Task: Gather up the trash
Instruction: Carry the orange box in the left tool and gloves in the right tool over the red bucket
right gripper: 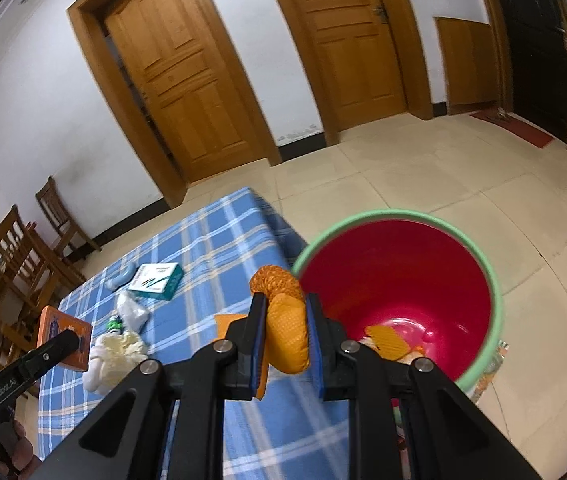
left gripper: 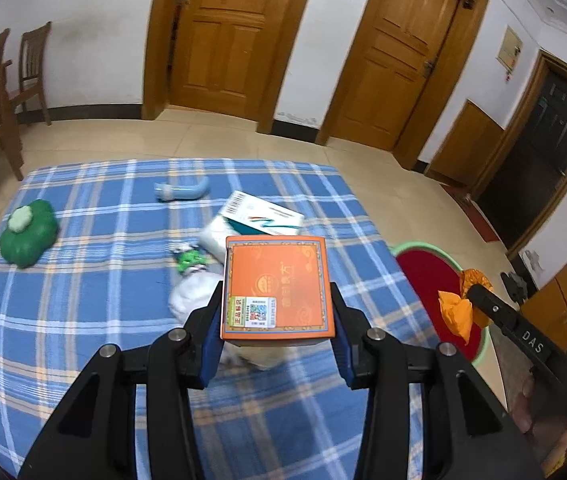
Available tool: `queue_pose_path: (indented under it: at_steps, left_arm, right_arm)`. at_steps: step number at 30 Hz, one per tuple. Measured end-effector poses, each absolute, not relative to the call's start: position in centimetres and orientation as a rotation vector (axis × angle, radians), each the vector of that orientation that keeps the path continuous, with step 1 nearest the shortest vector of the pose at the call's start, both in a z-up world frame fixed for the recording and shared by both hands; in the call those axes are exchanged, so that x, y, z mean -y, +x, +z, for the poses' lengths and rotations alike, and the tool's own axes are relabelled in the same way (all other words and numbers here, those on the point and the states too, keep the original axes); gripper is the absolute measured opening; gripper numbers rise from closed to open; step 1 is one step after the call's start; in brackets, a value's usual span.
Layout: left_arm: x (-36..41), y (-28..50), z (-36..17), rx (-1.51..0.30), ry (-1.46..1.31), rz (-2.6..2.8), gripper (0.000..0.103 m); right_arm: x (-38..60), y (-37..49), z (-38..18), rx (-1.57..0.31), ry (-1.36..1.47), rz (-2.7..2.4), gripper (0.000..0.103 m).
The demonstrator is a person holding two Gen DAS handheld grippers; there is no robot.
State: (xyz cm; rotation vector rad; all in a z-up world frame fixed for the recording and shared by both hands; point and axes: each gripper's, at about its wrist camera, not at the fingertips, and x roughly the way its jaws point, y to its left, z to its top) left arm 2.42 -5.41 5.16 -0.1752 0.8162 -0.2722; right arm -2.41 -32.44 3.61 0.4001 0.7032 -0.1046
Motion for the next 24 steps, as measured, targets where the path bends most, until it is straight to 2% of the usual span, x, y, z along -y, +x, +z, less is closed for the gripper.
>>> queue_pose_path:
  at_steps: [15,24]
  left_arm:
    - [13.3,2.6,4.4,-0.888,-0.1,-0.414,0.046]
    - [18.0,3.6,3.4,-0.917,-0.045,-0.474,0.046]
  right_arm:
    - [38.8,-3.9,0.7,-0.729,0.498,-0.201,0.022]
    - [41.4,-3.9,-1.4,-0.763,0.518,-0.227,0.026]
